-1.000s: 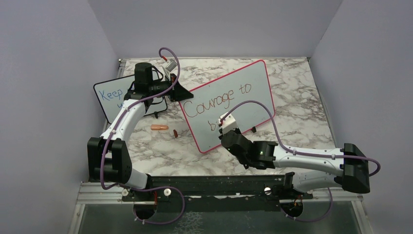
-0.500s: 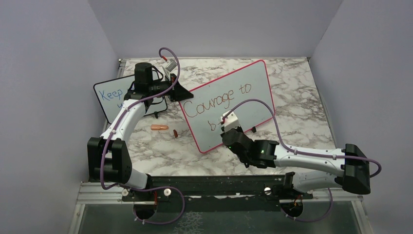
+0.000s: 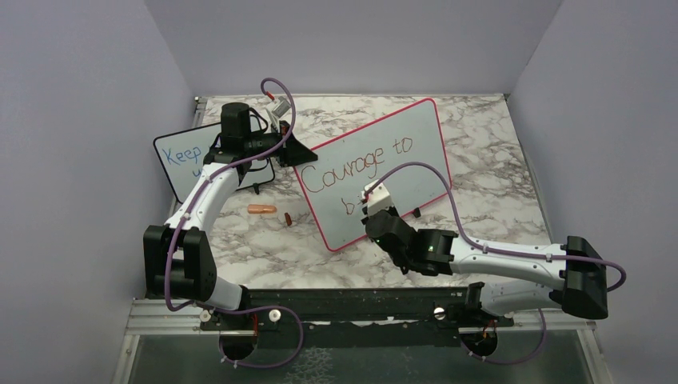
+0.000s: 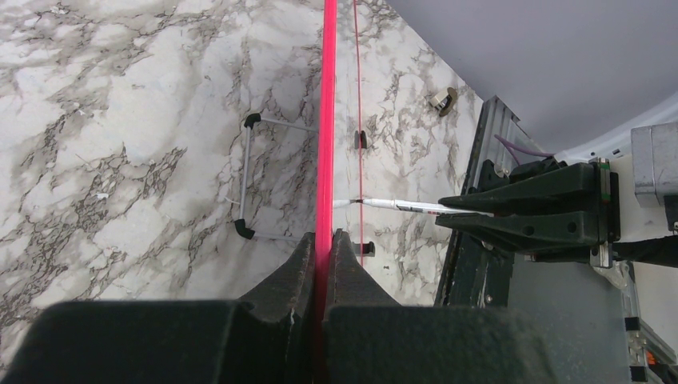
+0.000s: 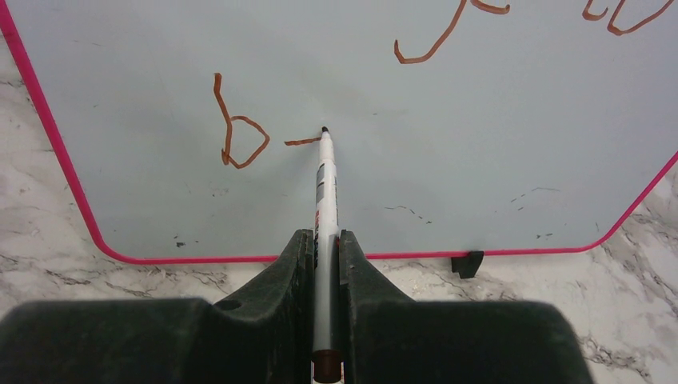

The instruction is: Write a sentence on the whiteboard

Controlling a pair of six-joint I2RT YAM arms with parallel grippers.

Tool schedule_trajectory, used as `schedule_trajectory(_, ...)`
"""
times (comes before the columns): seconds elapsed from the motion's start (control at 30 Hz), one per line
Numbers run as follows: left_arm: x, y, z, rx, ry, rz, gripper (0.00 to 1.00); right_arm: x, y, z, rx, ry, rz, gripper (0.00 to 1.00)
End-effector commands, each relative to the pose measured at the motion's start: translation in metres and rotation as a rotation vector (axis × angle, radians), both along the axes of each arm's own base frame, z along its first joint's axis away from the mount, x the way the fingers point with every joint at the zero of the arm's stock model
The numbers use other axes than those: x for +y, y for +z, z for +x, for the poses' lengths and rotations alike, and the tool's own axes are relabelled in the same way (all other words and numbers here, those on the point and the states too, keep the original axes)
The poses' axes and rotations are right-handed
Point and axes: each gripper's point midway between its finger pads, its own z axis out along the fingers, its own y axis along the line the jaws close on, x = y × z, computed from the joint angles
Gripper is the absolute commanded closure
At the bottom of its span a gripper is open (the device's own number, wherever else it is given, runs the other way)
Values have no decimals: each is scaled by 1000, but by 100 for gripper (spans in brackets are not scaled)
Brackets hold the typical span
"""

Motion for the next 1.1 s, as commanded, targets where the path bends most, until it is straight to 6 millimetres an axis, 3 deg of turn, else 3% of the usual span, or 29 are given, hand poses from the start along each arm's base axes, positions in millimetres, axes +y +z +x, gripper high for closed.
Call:
schedule_trajectory(0.0,6,-37,6,56,61,88,100,11,15,7,-34,5,42,99)
schedule_trajectory(0.63,6,-36,6,54,62,88,100,25,21,4,-36,76,78,99)
schedule_trajectory(1.07,6,-36,6,56,61,87,100,30,4,-4,27,128,36,99)
